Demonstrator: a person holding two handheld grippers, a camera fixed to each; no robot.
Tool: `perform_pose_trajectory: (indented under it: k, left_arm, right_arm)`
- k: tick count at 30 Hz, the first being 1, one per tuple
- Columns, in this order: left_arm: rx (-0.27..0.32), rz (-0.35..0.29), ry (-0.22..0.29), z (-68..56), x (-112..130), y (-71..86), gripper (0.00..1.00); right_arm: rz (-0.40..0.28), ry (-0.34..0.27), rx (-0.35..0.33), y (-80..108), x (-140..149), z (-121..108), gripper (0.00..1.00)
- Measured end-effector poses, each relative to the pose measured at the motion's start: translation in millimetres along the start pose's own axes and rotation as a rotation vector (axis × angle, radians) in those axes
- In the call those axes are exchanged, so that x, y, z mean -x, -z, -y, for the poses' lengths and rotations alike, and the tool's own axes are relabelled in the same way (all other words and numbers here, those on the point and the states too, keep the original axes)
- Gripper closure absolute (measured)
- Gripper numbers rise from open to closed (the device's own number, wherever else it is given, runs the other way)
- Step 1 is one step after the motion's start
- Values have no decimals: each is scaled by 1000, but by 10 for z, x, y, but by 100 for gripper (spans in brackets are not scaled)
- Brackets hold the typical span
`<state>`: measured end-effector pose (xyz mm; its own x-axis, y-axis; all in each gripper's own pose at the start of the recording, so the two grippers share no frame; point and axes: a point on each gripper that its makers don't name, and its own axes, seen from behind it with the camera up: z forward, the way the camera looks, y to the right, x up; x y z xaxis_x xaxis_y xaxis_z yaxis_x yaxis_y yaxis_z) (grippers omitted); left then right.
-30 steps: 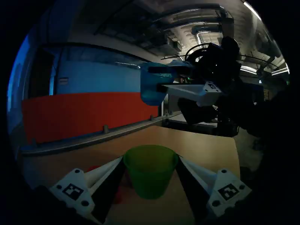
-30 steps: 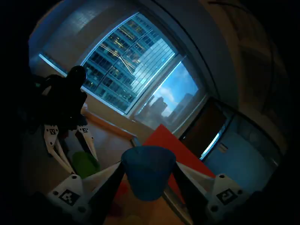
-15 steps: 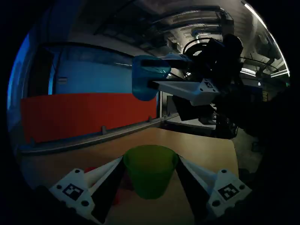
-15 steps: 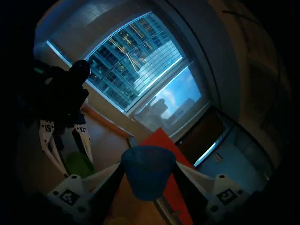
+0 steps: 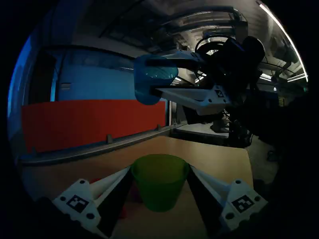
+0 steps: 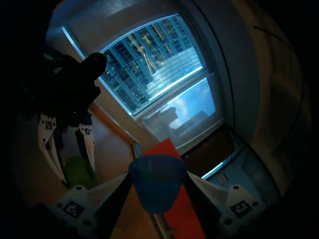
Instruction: Pour water
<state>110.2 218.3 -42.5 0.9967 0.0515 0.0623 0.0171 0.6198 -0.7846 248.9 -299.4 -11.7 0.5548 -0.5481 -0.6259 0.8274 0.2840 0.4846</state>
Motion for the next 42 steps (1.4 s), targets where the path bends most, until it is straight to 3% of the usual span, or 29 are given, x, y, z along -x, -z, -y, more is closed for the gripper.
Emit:
perform_pose_trajectory:
  k: [42]
  left_arm:
    - [10,-4,-4,-14,-12,-3,11]
  right_arm:
    - [22,250,42,-100,-1,-243,10]
